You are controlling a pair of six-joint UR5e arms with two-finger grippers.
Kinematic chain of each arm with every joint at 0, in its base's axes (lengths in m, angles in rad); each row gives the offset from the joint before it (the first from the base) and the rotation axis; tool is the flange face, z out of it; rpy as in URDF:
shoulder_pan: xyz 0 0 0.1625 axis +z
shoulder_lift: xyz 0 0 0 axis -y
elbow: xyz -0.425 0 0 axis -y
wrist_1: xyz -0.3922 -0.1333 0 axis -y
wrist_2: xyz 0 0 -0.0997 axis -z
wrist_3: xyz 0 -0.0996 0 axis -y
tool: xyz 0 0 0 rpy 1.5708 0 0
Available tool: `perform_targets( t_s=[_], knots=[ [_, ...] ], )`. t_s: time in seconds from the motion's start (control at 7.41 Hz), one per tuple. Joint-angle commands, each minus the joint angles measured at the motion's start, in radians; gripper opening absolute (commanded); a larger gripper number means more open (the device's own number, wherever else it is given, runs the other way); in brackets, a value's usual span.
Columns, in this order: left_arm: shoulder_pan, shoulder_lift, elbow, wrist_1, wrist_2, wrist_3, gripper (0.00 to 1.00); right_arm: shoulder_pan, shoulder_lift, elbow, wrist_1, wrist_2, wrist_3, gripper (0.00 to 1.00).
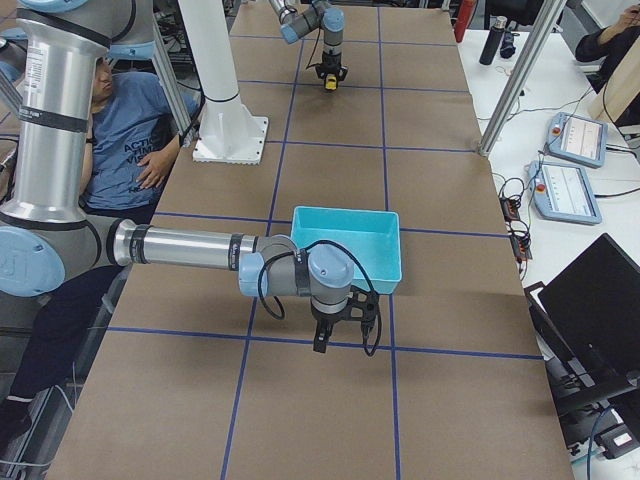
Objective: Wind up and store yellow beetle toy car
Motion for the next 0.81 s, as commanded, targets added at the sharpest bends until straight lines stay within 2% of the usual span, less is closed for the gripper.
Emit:
perform_targets(
  t_s=[0.0,0.68],
  knots=[
    [-0.001,0.002,-0.001,-0.003,-0.002,0.000,0.00,0.000,0.000,0.000,0.002,0.000,0.000,1.00],
    [-0.004,0.003,-0.001,-0.010,-0.001,0.028,0.00,0.000,-0.002,0.000,0.000,0.000,0.000,1.00]
  ],
)
